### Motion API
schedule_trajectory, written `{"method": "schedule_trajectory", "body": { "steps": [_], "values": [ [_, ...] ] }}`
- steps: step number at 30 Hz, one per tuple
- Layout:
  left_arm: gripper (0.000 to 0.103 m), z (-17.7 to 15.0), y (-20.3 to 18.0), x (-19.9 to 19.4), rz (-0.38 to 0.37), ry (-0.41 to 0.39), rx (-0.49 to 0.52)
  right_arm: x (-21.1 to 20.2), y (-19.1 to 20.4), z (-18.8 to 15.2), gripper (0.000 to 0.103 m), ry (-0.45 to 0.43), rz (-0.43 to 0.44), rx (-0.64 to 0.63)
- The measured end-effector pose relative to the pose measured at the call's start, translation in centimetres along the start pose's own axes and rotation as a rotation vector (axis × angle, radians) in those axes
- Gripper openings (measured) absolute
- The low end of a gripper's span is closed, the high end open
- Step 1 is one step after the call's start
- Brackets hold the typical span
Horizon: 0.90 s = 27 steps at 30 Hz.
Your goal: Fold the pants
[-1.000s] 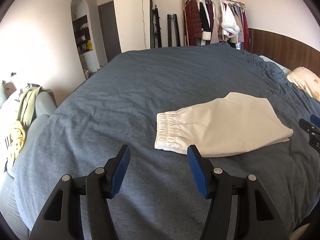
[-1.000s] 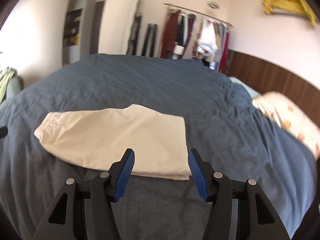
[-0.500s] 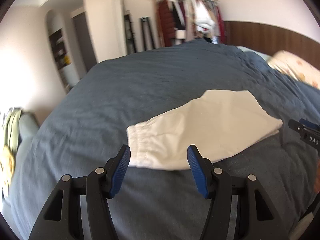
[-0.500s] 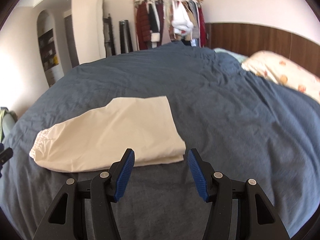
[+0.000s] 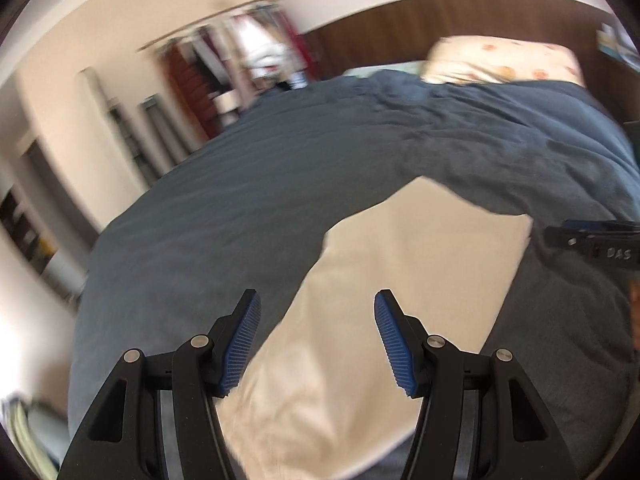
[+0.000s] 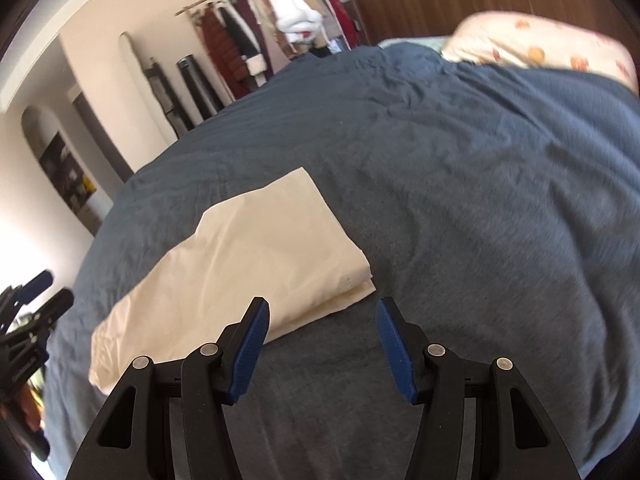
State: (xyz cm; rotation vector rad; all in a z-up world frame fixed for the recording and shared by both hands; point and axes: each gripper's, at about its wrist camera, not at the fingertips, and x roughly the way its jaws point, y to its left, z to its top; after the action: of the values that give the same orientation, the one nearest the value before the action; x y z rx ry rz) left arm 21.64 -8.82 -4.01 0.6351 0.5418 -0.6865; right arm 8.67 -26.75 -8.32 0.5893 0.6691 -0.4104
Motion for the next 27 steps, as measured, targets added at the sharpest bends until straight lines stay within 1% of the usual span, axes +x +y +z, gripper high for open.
{"method": "schedule_trajectory", "body": {
  "steps": [2, 4, 6, 9, 10, 12, 14, 16, 18, 20, 21, 23, 24, 27],
  "values": [
    [0.058, 1.7, -0.1, 1.3, -0.062, -0.006, 0.041, 0.3, -0.3, 0.1, 0.056, -0.002, 0.009, 0.042],
    [0.058, 3.9, -0.2, 3.3, -0.122, 0.006, 0.076, 0.5, -0.5, 0.1, 0.056, -0.018, 0.009, 0.075],
    [0.058, 5.6, -0.6, 5.0, -0.154, 0.018, 0.111, 0.7, -0.3, 0.1, 0.056, -0.025, 0.016, 0.084],
    [0.058, 7.6, -1.3, 7.3, -0.180, 0.025, 0.168, 1.1, 0.3, 0.3, 0.056, -0.019, 0.027, 0.067],
    [0.058, 8.4, -1.5, 8.3, -0.214, 0.030, 0.184, 1.2, 0.4, 0.4, 0.056, -0.021, 0.024, 0.059],
    [0.058, 9.3, -2.0, 9.8, -0.241, 0.050, 0.209, 1.6, 0.3, 0.7, 0.056, -0.022, 0.008, 0.066],
    [0.058, 10.3, -2.7, 11.6, -0.271, 0.071, 0.258, 2.0, 0.0, 1.0, 0.056, -0.017, -0.017, 0.092],
    [0.055, 11.2, -3.3, 13.0, -0.312, 0.094, 0.289, 2.3, 0.0, 1.7, 0.056, -0.021, -0.027, 0.085],
    [0.051, 12.1, -3.7, 14.3, -0.364, 0.111, 0.305, 2.5, 0.2, 2.9, 0.056, -0.038, -0.037, 0.058],
    [0.049, 13.1, -3.8, 16.1, -0.415, 0.141, 0.286, 2.8, 0.0, 3.9, 0.056, -0.052, -0.055, 0.049],
    [0.048, 13.7, -4.0, 17.3, -0.455, 0.162, 0.274, 3.2, -0.2, 4.7, 0.056, -0.058, -0.076, 0.056],
    [0.046, 14.3, -4.3, 18.7, -0.495, 0.191, 0.270, 3.9, -0.5, 5.6, 0.056, -0.064, -0.098, 0.068],
    [0.043, 14.5, -4.8, 19.7, -0.517, 0.212, 0.281, 4.3, -0.7, 6.1, 0.056, -0.069, -0.103, 0.072],
    [0.039, 14.7, -5.9, 21.5, -0.558, 0.258, 0.311, 5.6, -0.9, 7.1, 0.056, -0.061, -0.117, 0.052]
  ]
}}
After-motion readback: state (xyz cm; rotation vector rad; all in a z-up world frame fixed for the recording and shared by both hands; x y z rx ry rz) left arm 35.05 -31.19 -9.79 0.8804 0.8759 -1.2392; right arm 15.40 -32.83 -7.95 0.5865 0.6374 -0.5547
